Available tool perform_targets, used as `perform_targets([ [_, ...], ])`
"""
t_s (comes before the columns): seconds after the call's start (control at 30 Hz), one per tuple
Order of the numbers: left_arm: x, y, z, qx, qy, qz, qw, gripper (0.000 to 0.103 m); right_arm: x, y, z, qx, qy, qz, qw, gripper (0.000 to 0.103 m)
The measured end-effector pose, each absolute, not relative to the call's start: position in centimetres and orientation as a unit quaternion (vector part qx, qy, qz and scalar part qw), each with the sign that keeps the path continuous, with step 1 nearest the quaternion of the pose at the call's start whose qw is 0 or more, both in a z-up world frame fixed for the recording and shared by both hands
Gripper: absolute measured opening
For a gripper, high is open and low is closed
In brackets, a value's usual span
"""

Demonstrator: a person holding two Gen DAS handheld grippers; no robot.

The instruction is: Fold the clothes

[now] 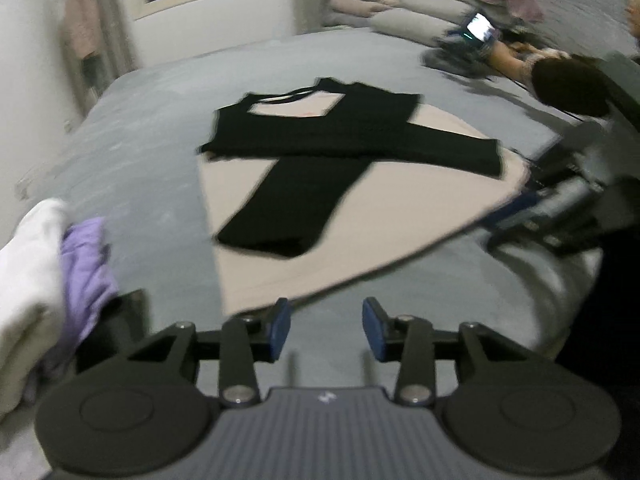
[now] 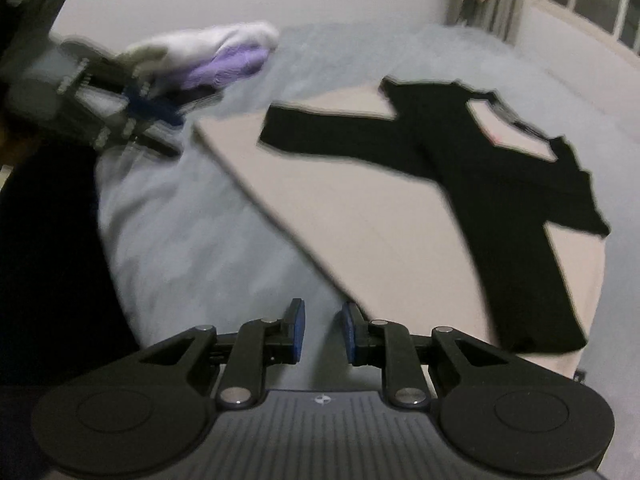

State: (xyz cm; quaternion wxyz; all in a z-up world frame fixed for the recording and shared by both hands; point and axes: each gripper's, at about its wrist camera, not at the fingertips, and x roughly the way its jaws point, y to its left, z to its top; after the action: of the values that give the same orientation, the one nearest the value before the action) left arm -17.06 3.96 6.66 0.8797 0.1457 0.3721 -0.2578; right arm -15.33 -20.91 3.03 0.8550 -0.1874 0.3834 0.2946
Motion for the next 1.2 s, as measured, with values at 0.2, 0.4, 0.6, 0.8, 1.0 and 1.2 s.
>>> perform_targets([
  [0.2, -17.0, 2.0, 5.5, 0.133, 0.374, -0.296, 0.869, 0.041, -15.9, -20.0, 3.2, -0.224, 0.341, 0.286, 0.867, 0.019],
  [0.4, -16.8, 0.2, 4.3, 0.143, 0.376, -0.309, 0.862, 0.041, -15.5, -18.8, 2.9, -0.267, 0.313, 0.287, 0.865, 0.019],
  [0.6, -17.0, -1.7, 4.1, 0.210, 0.331, -0.318, 0.863, 0.040, -15.4, -17.6, 1.7, -0.332, 0.302, 0.290, 0.845, 0.019],
  [0.8, -17.8, -3.9, 3.0, 0.316, 0.279, -0.337, 0.842, 0.039, -15.9, -17.8, 1.6, -0.362, 0.307, 0.280, 0.835, 0.019],
  [1.0, -17.0, -5.0, 1.9, 0.392, 0.237, -0.356, 0.815, 0.039, -16.7, -18.2, 1.1, -0.386, 0.307, 0.282, 0.823, 0.019],
  [1.2, -18.0, -5.4, 1.4, 0.425, 0.213, -0.364, 0.801, 0.026, -16.0, -17.6, 0.4, -0.420, 0.287, 0.277, 0.815, 0.017],
])
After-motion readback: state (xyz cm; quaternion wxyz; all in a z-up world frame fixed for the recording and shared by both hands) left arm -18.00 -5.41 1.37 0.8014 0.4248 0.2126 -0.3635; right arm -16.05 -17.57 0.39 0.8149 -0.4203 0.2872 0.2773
